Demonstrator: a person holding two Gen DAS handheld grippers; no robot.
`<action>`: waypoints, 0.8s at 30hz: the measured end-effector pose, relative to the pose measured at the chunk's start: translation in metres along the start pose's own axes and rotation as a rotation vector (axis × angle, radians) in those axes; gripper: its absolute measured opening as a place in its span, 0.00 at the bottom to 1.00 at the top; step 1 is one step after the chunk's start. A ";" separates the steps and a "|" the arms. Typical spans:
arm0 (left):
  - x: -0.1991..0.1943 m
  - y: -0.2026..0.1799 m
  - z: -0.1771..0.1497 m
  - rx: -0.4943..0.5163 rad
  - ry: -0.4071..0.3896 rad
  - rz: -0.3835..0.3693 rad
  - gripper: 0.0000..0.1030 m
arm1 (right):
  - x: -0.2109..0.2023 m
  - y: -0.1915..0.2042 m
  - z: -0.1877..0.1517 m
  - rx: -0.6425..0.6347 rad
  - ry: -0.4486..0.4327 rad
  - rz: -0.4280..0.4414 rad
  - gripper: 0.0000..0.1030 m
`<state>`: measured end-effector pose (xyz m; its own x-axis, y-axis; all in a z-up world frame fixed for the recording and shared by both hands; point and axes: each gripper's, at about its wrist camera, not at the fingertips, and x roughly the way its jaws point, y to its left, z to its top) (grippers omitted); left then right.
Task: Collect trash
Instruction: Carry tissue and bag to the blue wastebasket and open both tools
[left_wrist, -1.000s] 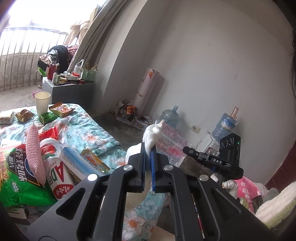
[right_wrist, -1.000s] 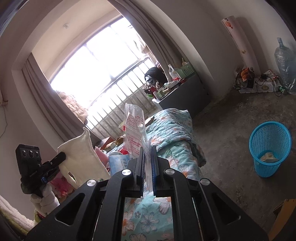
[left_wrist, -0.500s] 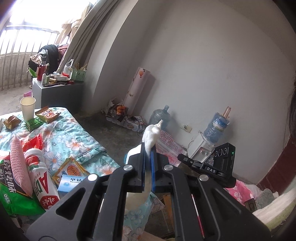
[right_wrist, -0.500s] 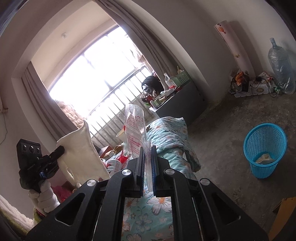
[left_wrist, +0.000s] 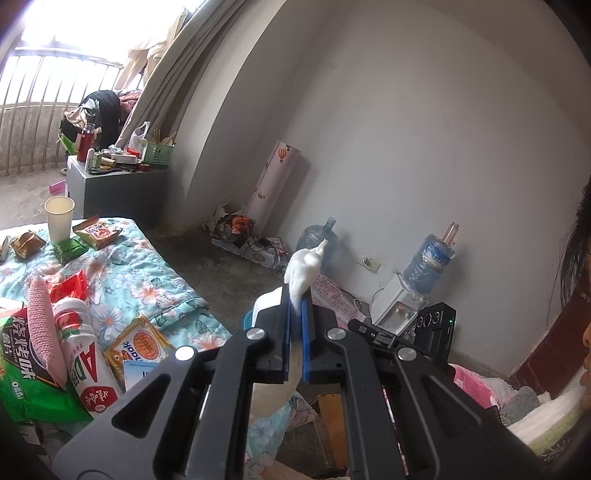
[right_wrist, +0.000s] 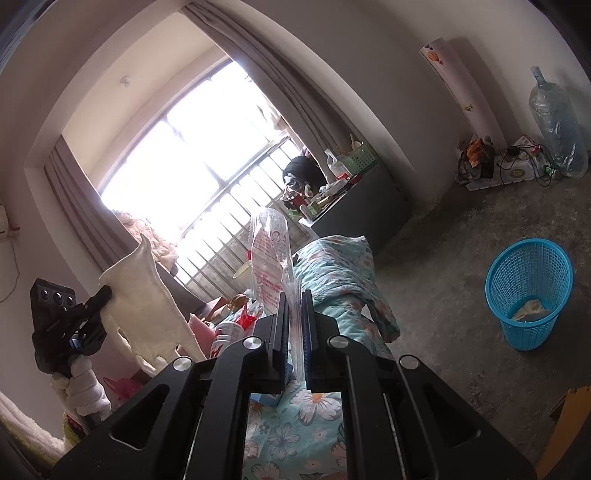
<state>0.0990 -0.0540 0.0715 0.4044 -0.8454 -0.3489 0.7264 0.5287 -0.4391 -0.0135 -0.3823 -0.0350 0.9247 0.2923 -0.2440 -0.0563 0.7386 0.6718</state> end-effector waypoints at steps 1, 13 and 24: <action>0.003 -0.001 0.000 -0.001 0.007 -0.002 0.03 | 0.000 -0.001 0.000 0.002 -0.003 -0.001 0.07; 0.081 -0.027 0.010 0.058 0.126 -0.080 0.03 | -0.027 -0.024 0.010 0.051 -0.092 -0.101 0.07; 0.257 -0.082 0.030 0.191 0.339 -0.164 0.03 | -0.072 -0.111 0.034 0.243 -0.238 -0.394 0.07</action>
<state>0.1599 -0.3174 0.0425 0.0925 -0.8275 -0.5539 0.8689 0.3387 -0.3609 -0.0612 -0.5056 -0.0683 0.9197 -0.1469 -0.3641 0.3763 0.5945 0.7106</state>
